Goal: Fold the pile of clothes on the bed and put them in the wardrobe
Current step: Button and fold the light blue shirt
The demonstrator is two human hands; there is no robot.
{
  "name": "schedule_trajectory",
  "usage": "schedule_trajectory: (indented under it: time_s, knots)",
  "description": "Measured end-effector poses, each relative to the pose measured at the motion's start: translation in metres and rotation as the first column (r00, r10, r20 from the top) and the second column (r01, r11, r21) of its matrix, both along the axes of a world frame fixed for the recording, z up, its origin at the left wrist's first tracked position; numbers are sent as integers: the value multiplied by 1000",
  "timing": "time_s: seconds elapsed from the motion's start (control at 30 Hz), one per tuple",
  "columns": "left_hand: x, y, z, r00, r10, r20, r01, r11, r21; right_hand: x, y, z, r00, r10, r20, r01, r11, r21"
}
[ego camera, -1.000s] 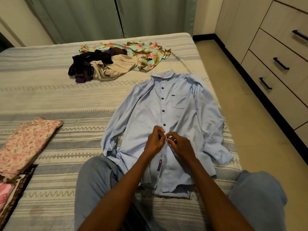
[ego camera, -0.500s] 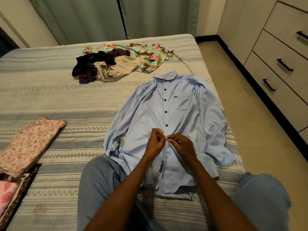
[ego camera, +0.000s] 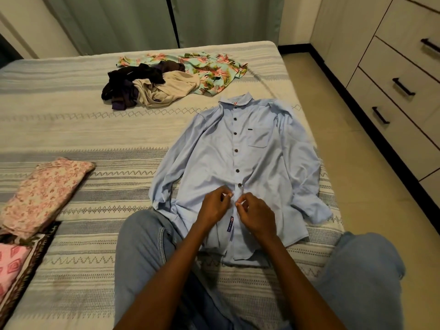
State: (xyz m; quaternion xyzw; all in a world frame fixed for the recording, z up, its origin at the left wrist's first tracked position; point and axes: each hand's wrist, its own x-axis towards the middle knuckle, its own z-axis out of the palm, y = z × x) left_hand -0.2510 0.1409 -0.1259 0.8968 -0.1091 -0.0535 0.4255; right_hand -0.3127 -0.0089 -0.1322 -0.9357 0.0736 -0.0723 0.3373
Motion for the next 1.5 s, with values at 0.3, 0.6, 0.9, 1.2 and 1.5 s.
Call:
schedule_trajectory:
  time_s: [0.3,0.6,0.9,1.2,1.5]
  knots:
    - [-25,6,-4,989,-138,-49,146,929,340,-20,14,-9,984,8,-179,-67,943,-325]
    - [-34,9,-1,998,-17,-58,32,962,270,-23,22,1,991,-8,-134,-58,877,-478]
    - [-33,11,5,988,29,-150,0,981,193,-21,13,12,994,-53,-95,12,921,-389]
    - [-31,3,12,981,-42,-187,66,990,122,-25,5,20,965,-129,-229,141,989,36]
    - [-32,2,5,904,-87,-419,-9,975,-222,-34,8,16,993,-80,-83,88,991,105]
